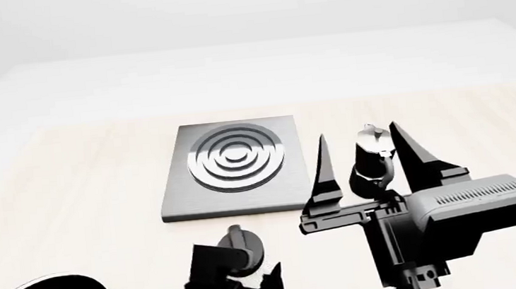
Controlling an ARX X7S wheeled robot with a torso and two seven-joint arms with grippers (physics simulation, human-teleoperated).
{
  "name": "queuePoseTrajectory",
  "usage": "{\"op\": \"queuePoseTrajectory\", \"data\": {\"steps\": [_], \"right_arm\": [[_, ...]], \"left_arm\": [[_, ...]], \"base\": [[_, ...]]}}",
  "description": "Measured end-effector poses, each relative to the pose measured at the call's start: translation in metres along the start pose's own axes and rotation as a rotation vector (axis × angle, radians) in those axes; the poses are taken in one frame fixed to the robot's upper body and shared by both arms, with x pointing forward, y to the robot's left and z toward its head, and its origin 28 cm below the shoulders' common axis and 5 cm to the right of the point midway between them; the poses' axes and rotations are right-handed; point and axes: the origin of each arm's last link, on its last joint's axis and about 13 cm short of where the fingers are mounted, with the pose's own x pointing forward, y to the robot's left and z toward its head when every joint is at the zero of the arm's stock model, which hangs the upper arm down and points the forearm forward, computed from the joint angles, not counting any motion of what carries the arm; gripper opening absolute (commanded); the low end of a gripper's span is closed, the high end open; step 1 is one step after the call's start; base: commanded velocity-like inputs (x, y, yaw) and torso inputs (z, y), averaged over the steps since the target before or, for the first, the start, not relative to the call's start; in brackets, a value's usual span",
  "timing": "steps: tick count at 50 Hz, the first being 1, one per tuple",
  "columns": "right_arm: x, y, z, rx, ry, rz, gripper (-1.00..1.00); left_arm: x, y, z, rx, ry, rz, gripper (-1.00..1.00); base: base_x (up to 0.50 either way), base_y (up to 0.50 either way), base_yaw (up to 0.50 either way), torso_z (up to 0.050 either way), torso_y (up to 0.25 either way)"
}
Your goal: Turn on the stove and put the moka pot on it.
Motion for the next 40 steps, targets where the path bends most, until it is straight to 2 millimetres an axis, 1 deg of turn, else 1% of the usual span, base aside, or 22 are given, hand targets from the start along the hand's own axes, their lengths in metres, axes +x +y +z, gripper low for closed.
{"op": "queuePoseTrajectory", "data": {"steps": [12,18,26,40], "right_arm": [[0.000,0.000,-0.001,0.001,0.001,0.001,1.00],[-0.001,0.000,-0.002,0.001,0.003,0.001,1.00],[-0.002,0.000,-0.004,0.002,0.007,0.004,1.00],[-0.003,0.000,-0.005,0.004,0.013,0.007,1.00]], "left_arm": [[0.001,-0.007,-0.003,0.008,0.017,-0.036,1.00],[0.001,-0.013,0.000,0.025,0.013,-0.058,1.00],[0.001,-0.016,0.016,0.069,-0.031,-0.061,1.00],[0.002,-0.022,0.052,0.137,-0.127,-0.065,1.00]], "base": [[0.00,0.00,0.00,0.000,0.000],[0.00,0.00,0.00,0.000,0.000],[0.00,0.00,0.00,0.000,0.001],[0.00,0.00,0.00,0.000,0.000]]}}
